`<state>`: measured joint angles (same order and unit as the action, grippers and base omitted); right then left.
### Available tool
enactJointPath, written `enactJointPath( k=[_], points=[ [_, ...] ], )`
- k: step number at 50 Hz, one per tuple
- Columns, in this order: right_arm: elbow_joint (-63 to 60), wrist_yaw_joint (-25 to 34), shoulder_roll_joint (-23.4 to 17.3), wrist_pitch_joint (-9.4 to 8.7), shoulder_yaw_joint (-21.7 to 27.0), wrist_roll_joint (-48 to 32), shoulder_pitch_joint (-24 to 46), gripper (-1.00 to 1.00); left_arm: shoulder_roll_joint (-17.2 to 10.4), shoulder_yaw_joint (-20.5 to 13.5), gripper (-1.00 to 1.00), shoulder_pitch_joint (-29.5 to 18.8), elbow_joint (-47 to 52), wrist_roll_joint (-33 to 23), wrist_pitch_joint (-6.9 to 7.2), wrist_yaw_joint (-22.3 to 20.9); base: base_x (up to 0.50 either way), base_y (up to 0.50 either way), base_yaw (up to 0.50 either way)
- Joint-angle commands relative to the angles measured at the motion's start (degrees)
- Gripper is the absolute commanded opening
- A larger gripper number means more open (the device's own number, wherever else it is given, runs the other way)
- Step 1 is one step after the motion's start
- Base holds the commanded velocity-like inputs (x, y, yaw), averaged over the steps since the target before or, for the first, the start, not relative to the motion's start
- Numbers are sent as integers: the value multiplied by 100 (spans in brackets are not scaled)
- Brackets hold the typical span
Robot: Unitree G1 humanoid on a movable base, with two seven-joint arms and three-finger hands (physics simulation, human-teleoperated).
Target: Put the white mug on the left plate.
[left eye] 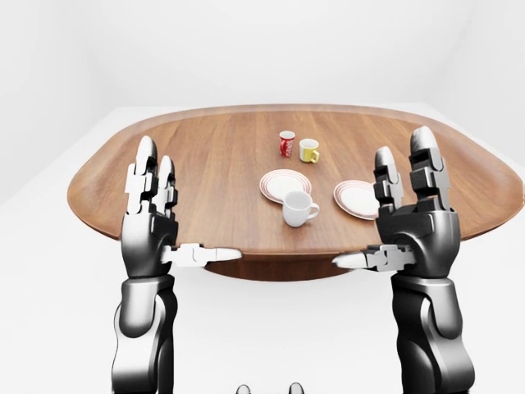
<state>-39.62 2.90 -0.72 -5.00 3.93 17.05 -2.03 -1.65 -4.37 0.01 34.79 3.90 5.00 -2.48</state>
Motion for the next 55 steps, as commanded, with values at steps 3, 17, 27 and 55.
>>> enactJointPath(
  k=[3, 17, 27, 55],
  points=[
    [-46, -9, -14, 0, 43, 203, 14, 100, 6, -3, 100, -23, -6, 5, 0, -12, 50, 0, 0],
    [-38, 20, -15, 0, 25, 192, -9, 100, 5, 9, 100, -10, 18, 2, 0, -36, 50, 0, 0],
    [-23, 28, -10, 0, 10, 178, -21, 100, 9, 6, 100, -15, 6, 6, 0, -42, 50, 0, 0],
    [62, 71, -7, 0, -97, 62, 13, 100, -7, -52, 100, -35, 49, 68, 0, -52, 50, 0, 0]
  ],
)
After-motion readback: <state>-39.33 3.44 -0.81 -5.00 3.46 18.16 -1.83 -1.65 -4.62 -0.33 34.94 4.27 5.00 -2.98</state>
